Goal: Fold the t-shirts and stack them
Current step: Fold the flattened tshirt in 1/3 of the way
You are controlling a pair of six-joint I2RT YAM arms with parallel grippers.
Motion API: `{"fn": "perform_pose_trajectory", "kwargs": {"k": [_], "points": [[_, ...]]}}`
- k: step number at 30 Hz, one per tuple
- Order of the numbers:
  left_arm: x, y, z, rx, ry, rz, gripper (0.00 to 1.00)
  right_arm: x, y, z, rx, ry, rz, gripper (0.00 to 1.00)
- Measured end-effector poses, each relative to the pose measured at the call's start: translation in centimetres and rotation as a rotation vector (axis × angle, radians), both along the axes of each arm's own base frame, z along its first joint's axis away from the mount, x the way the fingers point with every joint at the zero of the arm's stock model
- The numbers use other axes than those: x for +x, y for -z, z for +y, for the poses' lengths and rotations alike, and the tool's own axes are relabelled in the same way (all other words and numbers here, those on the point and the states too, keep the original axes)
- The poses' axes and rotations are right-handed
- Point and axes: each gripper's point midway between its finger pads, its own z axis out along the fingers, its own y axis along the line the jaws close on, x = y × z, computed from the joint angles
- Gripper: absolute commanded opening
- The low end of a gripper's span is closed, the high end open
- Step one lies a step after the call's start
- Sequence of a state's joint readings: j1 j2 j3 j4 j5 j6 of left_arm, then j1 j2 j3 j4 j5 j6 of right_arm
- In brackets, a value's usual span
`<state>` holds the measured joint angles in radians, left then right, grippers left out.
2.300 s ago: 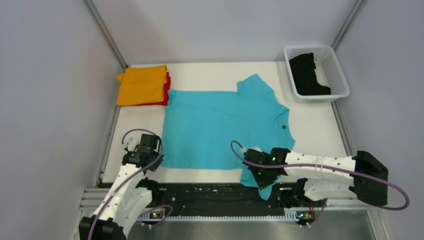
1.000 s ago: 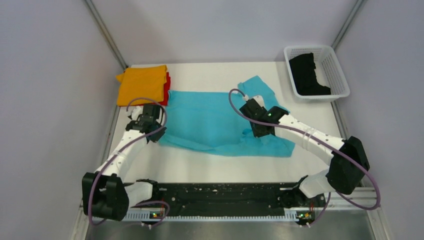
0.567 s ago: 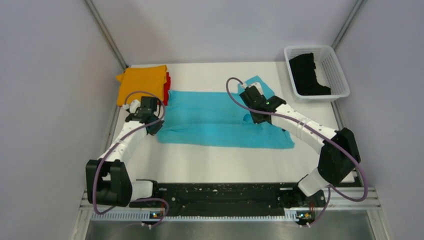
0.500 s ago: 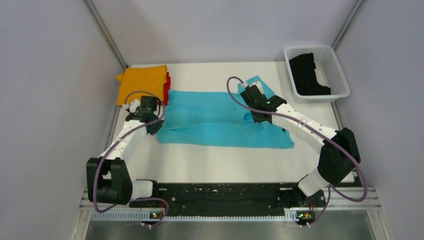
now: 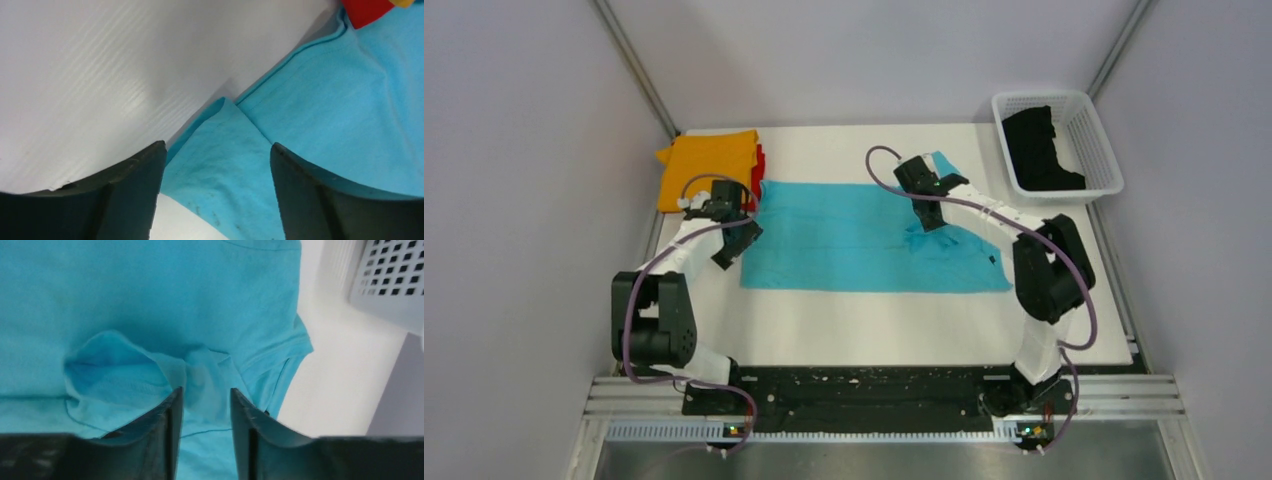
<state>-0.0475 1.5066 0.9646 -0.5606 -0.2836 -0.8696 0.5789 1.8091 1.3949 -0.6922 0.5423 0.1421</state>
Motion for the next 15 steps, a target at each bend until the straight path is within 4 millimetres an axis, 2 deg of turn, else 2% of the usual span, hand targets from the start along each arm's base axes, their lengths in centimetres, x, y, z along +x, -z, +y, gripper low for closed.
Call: {"fn": "perform_pose_trajectory", "kwargs": {"k": [1, 3, 4, 5, 6, 9, 11, 13, 15], "points": [[0.2, -0.1, 0.1, 0.003, 0.003, -0.002, 0.98, 0.5, 0.8, -0.2, -0.006, 0.014, 0.010, 0.53], [0.7, -0.7, 0.2, 0.005, 0.004, -0.016, 0.99, 1.7, 2.2, -0.8, -0.031, 0.038, 0.030, 0.65], [1.1, -1.2, 0.2, 0.006, 0.002, -0.028, 0.99, 2.5, 2.9, -1.2, -0.042, 0.053, 0.034, 0.75], [1.4, -1.5, 0.2, 0.006, 0.003, -0.036, 0.99, 3.1, 3.3, -1.4, -0.045, 0.070, 0.032, 0.94], [1.7, -1.9, 0.2, 0.007, 0.006, -0.047, 0.99, 3.7, 3.4, -1.5, -0.048, 0.085, 0.027, 0.98], [2.3, -3.1, 0.1, 0.004, 0.024, -0.068, 0.99, 5.1, 2.6, -1.8, -0.023, 0.119, -0.018, 0.99], [2.4, -3.5, -0.3, -0.010, 0.040, -0.075, 0.99, 5.2, 1.7, -1.7, 0.013, 0.126, -0.049, 0.99], [2.4, -3.8, -0.8, -0.032, 0.061, -0.078, 0.99, 4.2, 1.0, -1.3, 0.078, 0.117, -0.059, 0.99], [2.3, -3.9, -1.4, -0.060, 0.087, -0.079, 0.99, 2.1, 0.7, -0.6, 0.179, 0.086, -0.039, 0.99]]}}
